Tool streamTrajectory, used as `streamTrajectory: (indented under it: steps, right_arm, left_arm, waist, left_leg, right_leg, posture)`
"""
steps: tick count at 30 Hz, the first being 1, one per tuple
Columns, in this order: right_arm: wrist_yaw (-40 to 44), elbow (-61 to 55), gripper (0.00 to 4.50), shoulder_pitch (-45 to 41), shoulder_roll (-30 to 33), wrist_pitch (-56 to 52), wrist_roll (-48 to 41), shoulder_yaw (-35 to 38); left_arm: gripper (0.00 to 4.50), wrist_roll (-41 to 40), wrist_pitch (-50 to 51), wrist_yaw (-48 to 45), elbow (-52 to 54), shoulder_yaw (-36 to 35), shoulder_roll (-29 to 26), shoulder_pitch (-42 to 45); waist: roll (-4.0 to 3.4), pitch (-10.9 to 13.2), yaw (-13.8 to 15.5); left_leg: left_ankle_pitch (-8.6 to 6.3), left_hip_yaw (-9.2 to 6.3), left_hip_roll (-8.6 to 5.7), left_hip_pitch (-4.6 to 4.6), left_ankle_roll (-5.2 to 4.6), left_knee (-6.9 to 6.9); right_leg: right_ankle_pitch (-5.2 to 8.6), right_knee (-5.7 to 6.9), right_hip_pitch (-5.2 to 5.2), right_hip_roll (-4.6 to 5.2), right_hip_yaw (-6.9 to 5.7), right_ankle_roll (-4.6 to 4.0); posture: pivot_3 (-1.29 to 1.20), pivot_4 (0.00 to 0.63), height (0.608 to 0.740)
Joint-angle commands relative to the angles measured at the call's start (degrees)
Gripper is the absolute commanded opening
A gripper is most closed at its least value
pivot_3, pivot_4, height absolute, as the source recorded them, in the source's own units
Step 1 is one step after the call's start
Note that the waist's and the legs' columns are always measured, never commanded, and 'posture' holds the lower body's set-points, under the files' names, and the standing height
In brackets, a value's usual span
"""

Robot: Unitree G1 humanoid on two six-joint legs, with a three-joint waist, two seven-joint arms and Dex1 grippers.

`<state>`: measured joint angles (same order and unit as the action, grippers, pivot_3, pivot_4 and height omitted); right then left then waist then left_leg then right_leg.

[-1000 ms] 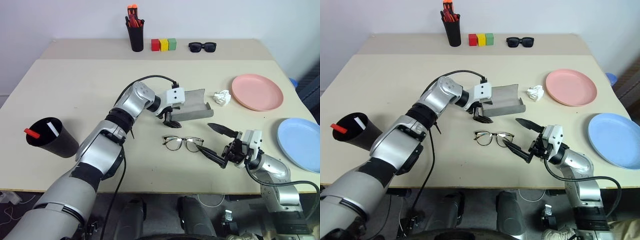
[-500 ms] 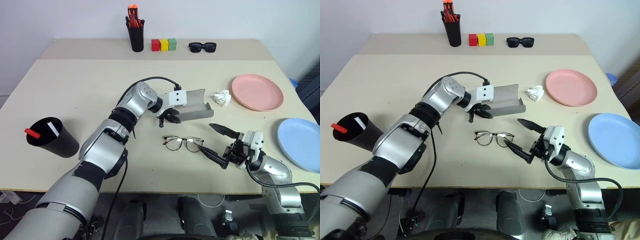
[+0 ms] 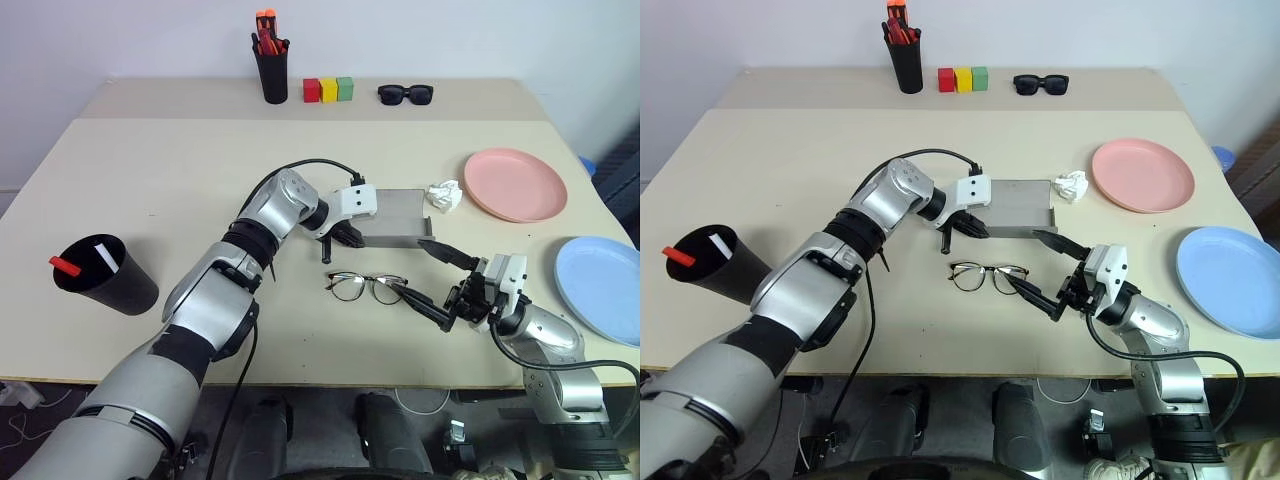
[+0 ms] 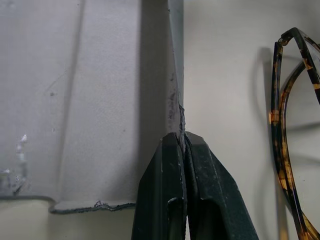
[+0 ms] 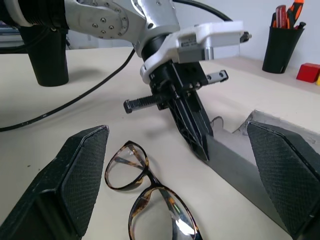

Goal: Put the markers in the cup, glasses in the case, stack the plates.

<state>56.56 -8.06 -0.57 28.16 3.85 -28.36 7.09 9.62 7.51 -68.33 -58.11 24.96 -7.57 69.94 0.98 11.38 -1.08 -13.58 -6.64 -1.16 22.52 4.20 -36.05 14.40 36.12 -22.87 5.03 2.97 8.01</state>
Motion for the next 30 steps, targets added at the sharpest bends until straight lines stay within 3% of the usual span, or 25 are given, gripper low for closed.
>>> streamTrajectory:
  steps: [1, 15, 30]
  right_arm:
    - [-0.4, -2.7, 4.50, 0.0, 0.6, -0.2, -0.4, 0.5]
    - [2.0, -1.2, 4.50, 0.4, 1.0, -0.6, -1.0, 0.3]
    - [2.5, -1.3, 4.50, -1.9, 1.7, -2.7, -0.2, -0.3]
  left_arm:
    - [0.07, -0.3, 1.6, -0.7, 4.5, -1.5, -1.5, -0.5]
    - [0.07, -2.7, 20.5, -7.0, 42.6, -2.7, -19.5, -17.8]
    - [0.07, -3.4, 22.0, -5.1, 49.5, -1.4, -24.6, -22.4]
  waist:
    - [0.00, 0.0, 0.0]
    - [-0.04, 0.0, -0.1]
    - [-0.05, 0.0, -0.1]
  left_leg:
    - [0.00, 0.00, 0.00, 0.00, 0.00, 0.00]
    - [0.00, -0.01, 0.02, -0.03, 0.00, 0.00]
    - [0.00, -0.02, 0.02, -0.05, 0.00, -0.02]
  right_leg:
    - [0.00, 0.00, 0.00, 0.00, 0.00, 0.00]
    - [0.00, 0.05, 0.00, 0.00, 0.01, -0.02]
    - [0.00, 0.05, 0.03, 0.00, 0.00, -0.03]
  posture:
    - [0.00, 0.150, 0.740]
    - [0.00, 0.150, 0.740]
    - [0.00, 0.150, 0.740]
